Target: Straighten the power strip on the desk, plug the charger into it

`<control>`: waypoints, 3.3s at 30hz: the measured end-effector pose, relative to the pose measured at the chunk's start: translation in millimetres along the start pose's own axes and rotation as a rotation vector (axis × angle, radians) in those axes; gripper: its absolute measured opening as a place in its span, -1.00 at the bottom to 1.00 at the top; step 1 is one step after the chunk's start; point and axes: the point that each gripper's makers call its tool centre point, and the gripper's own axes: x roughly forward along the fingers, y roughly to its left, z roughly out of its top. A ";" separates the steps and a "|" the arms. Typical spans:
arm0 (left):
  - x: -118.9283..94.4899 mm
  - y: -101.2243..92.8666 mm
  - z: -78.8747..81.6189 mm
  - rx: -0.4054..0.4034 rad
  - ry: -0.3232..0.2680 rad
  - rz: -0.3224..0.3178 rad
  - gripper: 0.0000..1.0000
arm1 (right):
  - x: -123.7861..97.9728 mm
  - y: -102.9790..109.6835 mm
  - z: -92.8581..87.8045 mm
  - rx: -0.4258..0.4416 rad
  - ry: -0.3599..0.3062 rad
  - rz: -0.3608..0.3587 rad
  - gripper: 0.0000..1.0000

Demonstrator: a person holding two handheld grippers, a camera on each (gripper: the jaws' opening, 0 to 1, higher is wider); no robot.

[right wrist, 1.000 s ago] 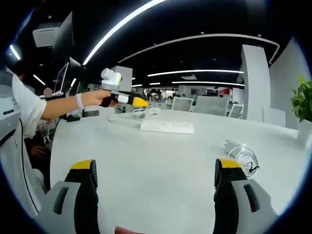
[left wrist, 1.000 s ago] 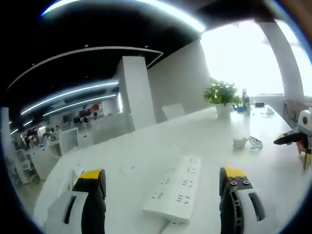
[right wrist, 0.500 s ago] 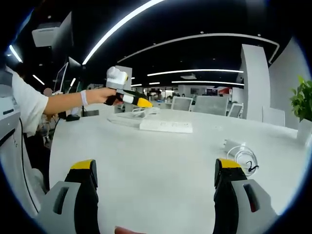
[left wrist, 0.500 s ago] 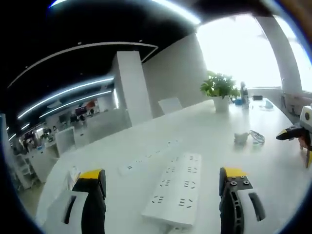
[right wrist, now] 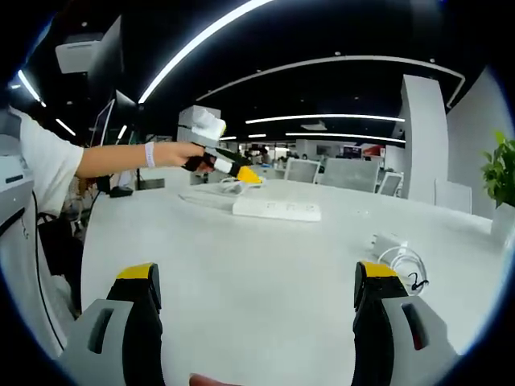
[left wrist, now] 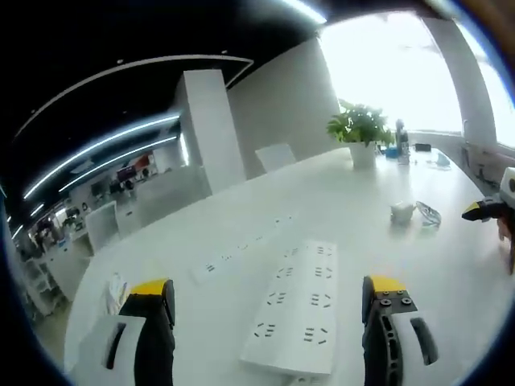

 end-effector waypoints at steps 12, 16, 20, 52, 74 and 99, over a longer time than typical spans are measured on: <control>14.8 0.2 -8.1 0.072 0.090 -0.002 0.99 | 3.5 3.8 -1.5 -0.008 0.016 0.010 1.00; 17.6 -3.8 -5.3 0.025 0.101 -0.031 0.99 | 4.2 3.7 -2.5 -0.009 0.021 0.011 1.00; 21.6 -8.1 -2.2 0.009 0.117 -0.051 0.99 | 4.5 3.3 -1.5 -0.007 0.018 0.009 1.00; 41.1 -20.8 -9.3 0.044 0.368 -0.144 0.99 | 4.6 2.1 2.0 -0.013 0.016 0.014 1.00; 39.7 -34.5 -35.5 0.086 0.523 -0.200 0.99 | 2.3 4.3 0.6 -0.018 0.019 0.021 1.00; 49.8 -31.5 -54.6 0.079 0.667 -0.204 0.99 | -2.8 0.3 -5.1 -0.007 0.024 0.002 1.00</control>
